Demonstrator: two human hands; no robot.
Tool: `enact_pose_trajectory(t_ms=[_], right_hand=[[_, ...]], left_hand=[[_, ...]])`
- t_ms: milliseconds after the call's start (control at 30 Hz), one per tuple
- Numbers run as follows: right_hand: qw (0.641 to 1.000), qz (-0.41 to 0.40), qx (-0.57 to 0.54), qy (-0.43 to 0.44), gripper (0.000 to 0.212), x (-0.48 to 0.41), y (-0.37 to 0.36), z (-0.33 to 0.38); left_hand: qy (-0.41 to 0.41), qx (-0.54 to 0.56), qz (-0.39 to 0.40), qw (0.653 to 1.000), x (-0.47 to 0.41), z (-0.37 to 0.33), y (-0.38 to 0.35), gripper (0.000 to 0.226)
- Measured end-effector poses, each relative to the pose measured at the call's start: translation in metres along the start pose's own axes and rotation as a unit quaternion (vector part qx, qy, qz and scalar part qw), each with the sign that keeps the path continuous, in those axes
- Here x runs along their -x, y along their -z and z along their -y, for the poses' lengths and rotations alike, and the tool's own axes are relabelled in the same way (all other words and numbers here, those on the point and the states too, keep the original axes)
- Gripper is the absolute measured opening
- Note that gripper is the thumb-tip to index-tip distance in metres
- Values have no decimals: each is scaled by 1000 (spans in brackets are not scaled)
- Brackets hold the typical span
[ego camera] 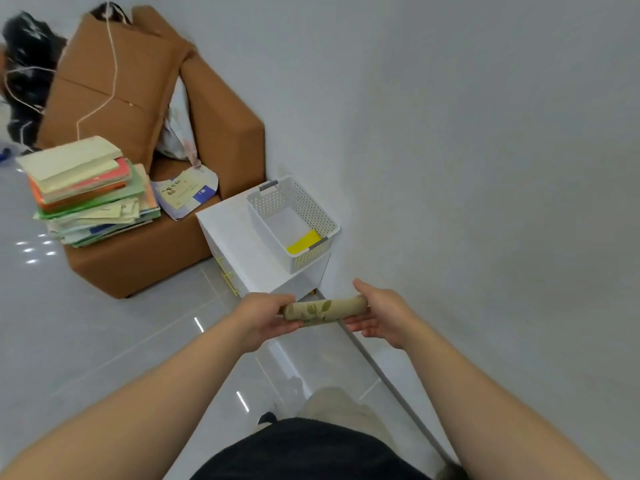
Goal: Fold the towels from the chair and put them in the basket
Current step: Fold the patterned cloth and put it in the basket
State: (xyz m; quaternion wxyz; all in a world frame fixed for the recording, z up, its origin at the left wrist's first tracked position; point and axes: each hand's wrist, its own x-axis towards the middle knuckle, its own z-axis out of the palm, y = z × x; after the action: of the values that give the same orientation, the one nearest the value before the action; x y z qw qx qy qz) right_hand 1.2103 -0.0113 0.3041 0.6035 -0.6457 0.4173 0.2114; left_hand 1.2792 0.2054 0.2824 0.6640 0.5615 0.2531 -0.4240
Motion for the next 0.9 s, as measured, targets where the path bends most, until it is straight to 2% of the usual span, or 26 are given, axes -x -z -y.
enact_pose_trajectory(t_ms=[67, 133, 200, 300, 467, 667, 800, 900], right_hand=[[999, -6, 45, 15, 41, -32, -4, 33], [997, -6, 70, 25, 24, -69, -6, 63], [996, 4, 91, 25, 11, -112, -8, 95], [990, 29, 136, 36, 21, -182, -14, 138], [967, 64, 236, 77, 31, -273, -28, 198], [926, 65, 354, 117, 44, -377, -52, 232], [893, 57, 421, 148, 45, -442, -76, 225], [885, 56, 439, 143, 46, -485, -92, 210]], left_hand=[[-1, -20, -7, 1000, -29, -30, -2, 28], [-15, -44, -19, 999, -58, -58, -7, 21], [-30, -76, -41, 996, -90, -85, -12, 23], [-50, -117, -79, 989, -141, -123, -15, 33], [-77, -219, -119, 965, -210, -176, -20, 34], [-96, -408, -113, 901, -301, -230, -20, 26], [-65, -495, -105, 860, -376, -247, -12, 12], [-24, -586, -84, 806, -421, -248, -12, 9]])
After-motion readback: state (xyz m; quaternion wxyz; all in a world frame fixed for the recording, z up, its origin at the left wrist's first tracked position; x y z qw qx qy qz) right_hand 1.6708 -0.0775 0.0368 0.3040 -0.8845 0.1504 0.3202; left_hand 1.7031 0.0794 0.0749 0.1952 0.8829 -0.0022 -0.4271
